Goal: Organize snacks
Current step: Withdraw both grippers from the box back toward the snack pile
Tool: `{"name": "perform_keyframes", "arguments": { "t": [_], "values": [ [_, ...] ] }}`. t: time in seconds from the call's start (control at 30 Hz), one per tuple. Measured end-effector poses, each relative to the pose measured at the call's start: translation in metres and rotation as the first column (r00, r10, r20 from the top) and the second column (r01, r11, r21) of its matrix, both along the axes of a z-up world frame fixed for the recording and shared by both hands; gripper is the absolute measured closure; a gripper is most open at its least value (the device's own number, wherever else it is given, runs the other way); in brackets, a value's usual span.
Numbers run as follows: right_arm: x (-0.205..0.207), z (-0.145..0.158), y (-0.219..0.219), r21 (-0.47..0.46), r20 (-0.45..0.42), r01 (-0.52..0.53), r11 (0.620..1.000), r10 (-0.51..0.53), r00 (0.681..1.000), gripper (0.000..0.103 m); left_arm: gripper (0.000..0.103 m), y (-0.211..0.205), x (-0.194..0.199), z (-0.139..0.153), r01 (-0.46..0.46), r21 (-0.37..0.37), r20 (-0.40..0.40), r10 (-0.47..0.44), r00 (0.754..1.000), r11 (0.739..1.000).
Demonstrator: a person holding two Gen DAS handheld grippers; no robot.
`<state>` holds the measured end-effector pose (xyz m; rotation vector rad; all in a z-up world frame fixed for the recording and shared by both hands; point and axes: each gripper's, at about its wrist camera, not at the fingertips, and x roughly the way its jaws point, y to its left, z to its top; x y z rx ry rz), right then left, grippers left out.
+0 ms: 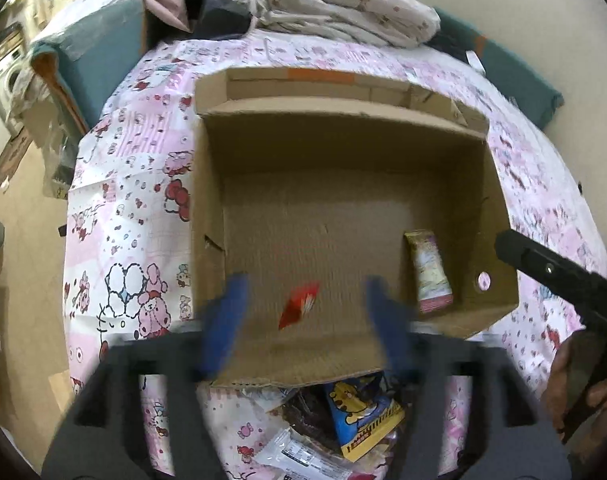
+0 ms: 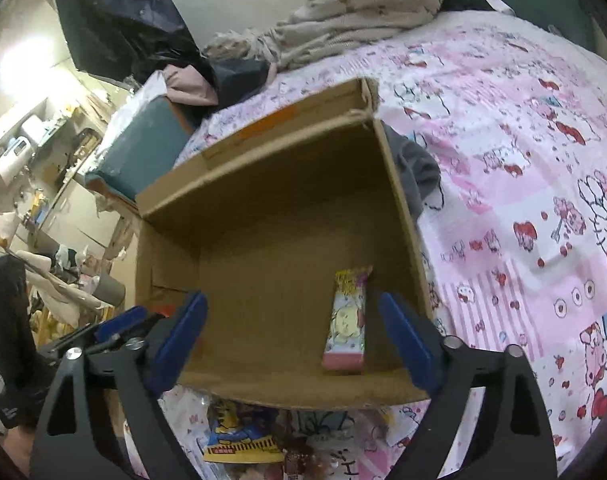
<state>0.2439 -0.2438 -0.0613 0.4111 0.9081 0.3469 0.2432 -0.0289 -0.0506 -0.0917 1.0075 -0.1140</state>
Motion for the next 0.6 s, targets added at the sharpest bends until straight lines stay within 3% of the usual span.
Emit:
{"name": "perform_keyframes", "arguments": {
  "t": [0.03, 0.23, 0.47, 0.6],
  "values": [
    [-0.001, 0.002, 0.001, -0.011, 0.011, -0.001, 1.0, 0.001, 1.0, 0.007, 0.017, 0.002, -0.001, 0.003, -0.011, -0.005, 0.015, 0.011, 1.0, 1.0],
    [-0.006, 0.011, 0.005, -0.045, 0.06, 0.0, 0.999, 0.003, 0.998, 0.006, 0.017, 0.0, -0.005, 0.01, -0.007, 0.053, 0.056, 0.004, 0.998, 0.999],
    [-0.016, 0.021, 0.001, -0.051, 0.076, 0.015, 0.999, -0.011, 0.997, 0.006, 0.017, 0.011, -0.015, 0.019, -0.054, 0.048, 0.113, 0.049, 0.992, 0.997],
    [-0.025, 0.025, -0.004, -0.043, 0.073, 0.031, 0.999, -0.028, 0.997, 0.006, 0.017, 0.015, -0.022, 0.023, -0.082, 0.082, 0.139, 0.07, 0.988, 0.993]
  ]
}}
